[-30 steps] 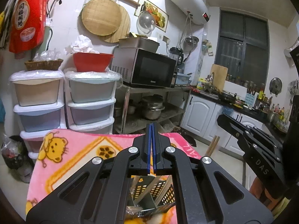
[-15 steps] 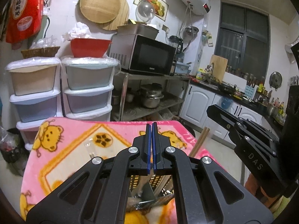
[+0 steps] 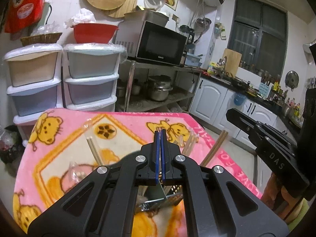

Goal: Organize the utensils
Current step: 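Lower both held chopsticks down into the caddy compartments, then open both tools to release the chopsticks into the caddy, then withdraw both open tools from the caddy toward the last wrapped chopsticks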

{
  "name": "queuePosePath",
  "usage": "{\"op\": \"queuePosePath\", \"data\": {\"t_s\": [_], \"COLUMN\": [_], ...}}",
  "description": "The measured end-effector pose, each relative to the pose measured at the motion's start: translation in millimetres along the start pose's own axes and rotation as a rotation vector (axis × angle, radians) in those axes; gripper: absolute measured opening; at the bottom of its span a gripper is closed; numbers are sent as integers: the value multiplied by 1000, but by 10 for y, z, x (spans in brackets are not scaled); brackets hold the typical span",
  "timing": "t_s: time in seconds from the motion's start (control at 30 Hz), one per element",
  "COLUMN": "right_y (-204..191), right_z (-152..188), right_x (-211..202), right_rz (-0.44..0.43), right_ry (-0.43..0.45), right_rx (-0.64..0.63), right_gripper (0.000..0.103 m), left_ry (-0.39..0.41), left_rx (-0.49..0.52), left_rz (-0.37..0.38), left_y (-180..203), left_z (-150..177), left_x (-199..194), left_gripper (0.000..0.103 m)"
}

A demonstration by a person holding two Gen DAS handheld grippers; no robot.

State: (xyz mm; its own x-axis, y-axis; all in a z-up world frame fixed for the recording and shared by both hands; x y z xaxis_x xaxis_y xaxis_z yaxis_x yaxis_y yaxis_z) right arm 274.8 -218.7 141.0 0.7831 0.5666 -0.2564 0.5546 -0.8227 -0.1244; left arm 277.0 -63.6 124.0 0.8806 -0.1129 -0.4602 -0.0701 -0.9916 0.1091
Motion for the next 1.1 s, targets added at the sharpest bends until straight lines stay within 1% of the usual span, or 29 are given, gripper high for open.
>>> {"op": "queuePosePath", "data": {"t_s": [0.13,0.33,0.4,0.43,0.5,0.53,0.6,0.63,0.7,0.73,0.8,0.83,0.9,1.03,1.1], "right_y": [39,93,119,121,129,125,122,125,136,142,156,157,166,175,170], "right_z": [69,146,182,190,218,228,239,249,273,288,322,339,390,457,481], "right_x": [-40,-95,-114,-122,-160,-171,-199,-214,-251,-268,-295,-308,-339,-383,-409], "right_rz": [7,20,19,18,22,22,21,22,24,24,24,24,25,24,21], "right_ry": [-7,-17,-22,-23,-22,-23,-24,-24,-24,-26,-33,-34,-43,-57,-62], "right_rx": [23,46,64,69,74,74,82,86,94,98,106,109,120,131,135], "right_gripper": [3,5,14,16,20,21,30,32,35,36,39,40,43,48,51], "left_ry": [-14,-16,-20,-21,-24,-28,-32,-32,-31,-32,-34,-35,-36,-33,-32], "left_rx": [-3,-4,-8,-10,-13,-15,-19,-20,-23,-26,-30,-31,-36,-48,-50], "left_rz": [1,1,1,0,-1,-1,0,1,0,3,4,3,6,6,8], "left_y": [-8,-9,-21,-32,-50,-60,-79,-88,-101,-112,-127,-127,-138,-171,-184], "left_z": [70,73,98,114,145,159,181,191,197,204,223,229,239,257,266], "left_x": [14,14,7,4,-6,-11,-26,-42,-61,-74,-99,-112,-138,-196,-224], "left_gripper": [0,1,3,4,12,13,16,17,26,28,37,39,50,61,69]}}
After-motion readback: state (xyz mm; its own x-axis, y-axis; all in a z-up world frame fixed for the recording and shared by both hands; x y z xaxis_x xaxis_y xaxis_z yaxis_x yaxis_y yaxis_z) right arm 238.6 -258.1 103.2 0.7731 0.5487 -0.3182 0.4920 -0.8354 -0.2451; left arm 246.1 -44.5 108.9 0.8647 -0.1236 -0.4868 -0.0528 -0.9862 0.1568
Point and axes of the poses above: each gripper's, at about its wrist camera, not at the fingertips, and x roughly the way its jaws point, y to its right, z to its underside, the point moved 4 cm from there along x, roughly the way its jaws point, and after that the axes turned 14 degrees about -z, right-handed, at the moved point
